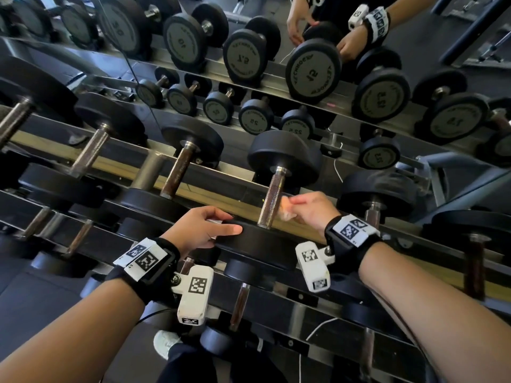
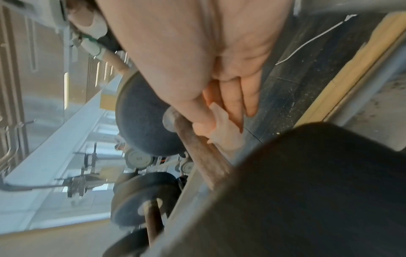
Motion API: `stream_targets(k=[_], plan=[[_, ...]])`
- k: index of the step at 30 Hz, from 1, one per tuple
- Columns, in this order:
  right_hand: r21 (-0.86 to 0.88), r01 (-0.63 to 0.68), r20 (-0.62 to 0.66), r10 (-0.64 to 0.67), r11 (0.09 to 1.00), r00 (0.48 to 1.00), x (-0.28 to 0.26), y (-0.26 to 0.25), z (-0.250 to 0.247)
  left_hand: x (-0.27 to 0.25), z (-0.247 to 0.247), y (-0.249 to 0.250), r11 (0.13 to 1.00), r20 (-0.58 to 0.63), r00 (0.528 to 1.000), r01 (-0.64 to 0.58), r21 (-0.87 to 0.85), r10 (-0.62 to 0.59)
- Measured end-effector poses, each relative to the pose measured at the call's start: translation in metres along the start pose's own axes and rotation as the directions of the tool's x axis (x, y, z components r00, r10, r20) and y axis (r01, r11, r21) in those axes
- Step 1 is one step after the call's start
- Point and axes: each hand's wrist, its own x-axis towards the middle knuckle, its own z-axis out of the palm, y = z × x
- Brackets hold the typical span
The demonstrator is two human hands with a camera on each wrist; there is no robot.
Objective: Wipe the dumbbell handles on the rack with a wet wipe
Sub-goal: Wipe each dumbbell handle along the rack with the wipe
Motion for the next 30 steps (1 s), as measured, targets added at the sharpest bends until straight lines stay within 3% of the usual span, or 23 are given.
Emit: stream_targets(k=[4, 11, 16, 19, 21, 24, 26, 30], plan=[[0.300, -0.117, -0.096, 0.152, 0.947, 0.984, 0.016, -0.013, 0.002, -0.001, 0.000, 0.000, 1.000, -0.007, 1.000, -0.006, 0.004, 0.006], [0.369, -0.047, -0.067, 0.077, 0.928, 0.995, 0.015, -0.010, 0.012, -0.003, 0.001, 0.000, 0.999, -0.001, 1.000, -0.015, 0.038, 0.016], [0.165, -0.009, 0.131, -0.012, 0.986, 0.991, -0.005, -0.009, 0.005, -0.002, 0.000, 0.001, 0.999, 0.017, 1.000, -0.021, 0.031, 0.020], [0.012, -0.077, 0.264, 0.071, 0.997, 0.962, -0.010, -0.009, 0.003, -0.001, -0.001, 0.001, 1.000, 0.012, 1.000, -0.017, 0.010, 0.017], [0.074, -0.144, 0.165, 0.131, 0.987, 0.978, -0.004, -0.011, -0.004, 0.000, -0.001, -0.001, 1.000, 0.009, 1.000, -0.017, 0.014, 0.016], [0.238, -0.142, -0.020, 0.151, 0.961, 0.988, 0.007, -0.019, -0.012, 0.002, -0.002, -0.005, 1.000, 0.006, 1.000, -0.020, 0.019, 0.020], [0.256, -0.092, -0.011, 0.098, 0.962, 0.995, 0.009, -0.022, -0.007, 0.004, -0.002, -0.006, 0.999, 0.008, 1.000, -0.026, 0.021, 0.025], [0.082, 0.022, 0.029, -0.024, 0.996, 0.999, 0.003, -0.020, 0.006, 0.007, -0.002, -0.007, 0.999, 0.002, 0.999, -0.033, 0.012, 0.033]])
